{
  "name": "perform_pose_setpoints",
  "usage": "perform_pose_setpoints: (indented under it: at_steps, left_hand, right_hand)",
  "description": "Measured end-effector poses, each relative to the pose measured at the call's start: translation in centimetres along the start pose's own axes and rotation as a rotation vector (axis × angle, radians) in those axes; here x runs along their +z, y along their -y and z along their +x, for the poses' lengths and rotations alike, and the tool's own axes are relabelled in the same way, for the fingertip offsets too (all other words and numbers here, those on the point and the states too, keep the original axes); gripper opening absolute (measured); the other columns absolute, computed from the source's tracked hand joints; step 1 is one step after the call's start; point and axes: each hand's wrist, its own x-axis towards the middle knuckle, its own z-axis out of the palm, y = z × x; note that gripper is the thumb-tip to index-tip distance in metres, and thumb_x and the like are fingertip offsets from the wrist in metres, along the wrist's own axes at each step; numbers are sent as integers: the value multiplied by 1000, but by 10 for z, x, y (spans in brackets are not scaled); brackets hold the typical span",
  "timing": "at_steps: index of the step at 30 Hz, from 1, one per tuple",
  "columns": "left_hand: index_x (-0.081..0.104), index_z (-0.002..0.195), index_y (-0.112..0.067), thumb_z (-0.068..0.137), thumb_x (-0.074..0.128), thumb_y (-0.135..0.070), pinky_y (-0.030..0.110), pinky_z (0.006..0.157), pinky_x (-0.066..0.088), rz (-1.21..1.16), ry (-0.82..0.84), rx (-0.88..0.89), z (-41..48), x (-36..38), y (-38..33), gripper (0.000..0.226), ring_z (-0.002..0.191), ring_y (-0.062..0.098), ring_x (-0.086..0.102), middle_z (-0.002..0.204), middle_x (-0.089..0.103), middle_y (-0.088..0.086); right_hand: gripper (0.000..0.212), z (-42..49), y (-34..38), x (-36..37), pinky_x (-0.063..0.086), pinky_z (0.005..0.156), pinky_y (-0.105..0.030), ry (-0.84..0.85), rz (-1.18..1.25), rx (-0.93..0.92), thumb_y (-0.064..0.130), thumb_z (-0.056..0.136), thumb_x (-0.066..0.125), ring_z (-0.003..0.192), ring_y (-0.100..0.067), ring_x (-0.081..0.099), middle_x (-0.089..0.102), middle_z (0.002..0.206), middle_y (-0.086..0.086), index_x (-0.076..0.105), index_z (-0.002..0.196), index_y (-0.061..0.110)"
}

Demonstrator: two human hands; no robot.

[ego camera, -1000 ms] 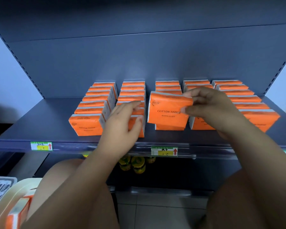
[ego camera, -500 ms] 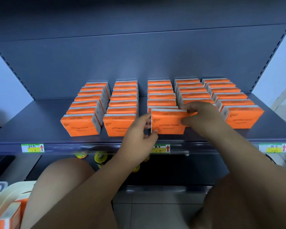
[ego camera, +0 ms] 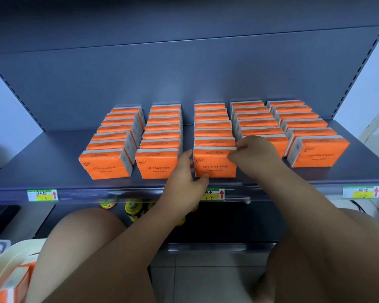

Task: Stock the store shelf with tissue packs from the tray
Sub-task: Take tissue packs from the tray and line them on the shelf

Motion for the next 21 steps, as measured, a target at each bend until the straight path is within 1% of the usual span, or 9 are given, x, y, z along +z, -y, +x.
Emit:
perform_pose_setpoints:
  at_steps: [3,6,8,10,12,14,16,18,21]
  left_hand:
    - [36,124,-56,96,68,-11,32,102,52,-1,-4,2,1,0,1,62,115,-4,56,118,55,-28]
    - [39,119,-58,95,68,-10,25,97,52,-11,-6,5,1,1,3,60,110,-11,55,115,55,-29]
    - [40,119,-57,95,68,-10,23,94,50,-15,-12,-1,3,1,5,60,111,-9,55,117,56,-27]
    - [40,127,-50,95,68,-9,22,92,49,-43,-21,-17,4,2,6,59,111,-8,56,119,58,-25]
    - [40,129,-44,96,67,-8,15,87,46,-54,-18,-30,4,2,6,56,106,-16,55,117,56,-26]
    - [40,124,-46,96,66,-7,10,82,43,-49,-16,-29,2,2,4,54,98,-26,53,114,55,-28]
    - [43,114,-51,95,66,-6,11,83,44,-23,-24,-23,0,3,2,54,96,-28,53,114,56,-28]
    - [44,111,-53,95,64,-6,17,86,48,22,-46,-8,-3,5,2,54,98,-25,54,114,57,-26]
    - [44,118,-46,95,61,-10,24,83,53,175,-109,58,-10,7,1,46,96,-14,57,110,59,-18]
  right_hand:
    - [14,0,1,1,39,52,-24,2,4,2,15,90,64,66,-10,55,69,84,-5,73,95,6]
    - [11,-1,2,2,38,51,-24,9,15,-8,15,91,64,68,-10,56,67,83,-2,71,96,8]
    - [4,-1,2,2,38,54,-22,7,34,-27,15,92,65,69,-7,53,62,80,6,64,93,11]
    - [14,-3,2,2,38,57,-19,13,68,-38,14,93,65,68,-4,49,53,77,13,53,89,21]
    - [15,-3,1,2,39,57,-19,16,87,-46,14,94,64,68,-4,48,51,77,14,52,91,23]
    - [11,-2,2,3,39,56,-20,13,88,-37,16,94,63,69,-5,49,53,79,12,53,94,22]
    - [8,-1,2,5,37,54,-23,16,75,-28,20,94,62,70,-6,52,55,80,11,54,95,21]
    - [6,-1,2,6,34,53,-25,-10,31,-55,23,94,61,72,-9,55,58,79,9,57,95,19]
    - [8,-4,0,7,33,55,-25,-139,-110,-158,24,95,60,78,-14,55,57,84,9,55,100,20]
